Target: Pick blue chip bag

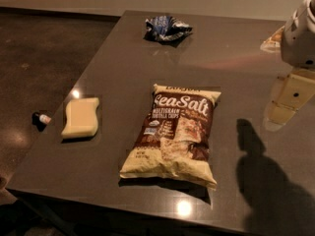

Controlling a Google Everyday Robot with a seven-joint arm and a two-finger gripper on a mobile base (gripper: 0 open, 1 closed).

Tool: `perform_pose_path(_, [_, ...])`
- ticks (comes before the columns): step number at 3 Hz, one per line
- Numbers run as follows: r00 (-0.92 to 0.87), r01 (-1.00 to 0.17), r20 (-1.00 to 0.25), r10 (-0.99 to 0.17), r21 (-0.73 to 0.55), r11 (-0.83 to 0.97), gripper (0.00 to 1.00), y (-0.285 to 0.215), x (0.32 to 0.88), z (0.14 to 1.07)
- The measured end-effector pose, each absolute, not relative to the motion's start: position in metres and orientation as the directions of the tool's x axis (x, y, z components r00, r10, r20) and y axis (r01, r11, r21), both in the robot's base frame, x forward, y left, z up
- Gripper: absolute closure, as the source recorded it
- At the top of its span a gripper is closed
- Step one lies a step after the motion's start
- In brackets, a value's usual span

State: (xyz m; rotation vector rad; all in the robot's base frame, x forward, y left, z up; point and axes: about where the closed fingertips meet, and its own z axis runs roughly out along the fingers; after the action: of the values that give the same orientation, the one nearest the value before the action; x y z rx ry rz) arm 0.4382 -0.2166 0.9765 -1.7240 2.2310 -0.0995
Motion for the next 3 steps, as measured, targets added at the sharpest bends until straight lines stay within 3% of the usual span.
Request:
perform_pose_path(2, [-0.21, -0.939, -0.222, -0.952, -0.226, 0.26, 0.0, -0.212, 0.445, 0.977])
perform_pose_path(3, [-0.201, -0.937, -0.286, -0.937, -0.221, 0.269, 0.0, -0.202, 0.466, 0.976])
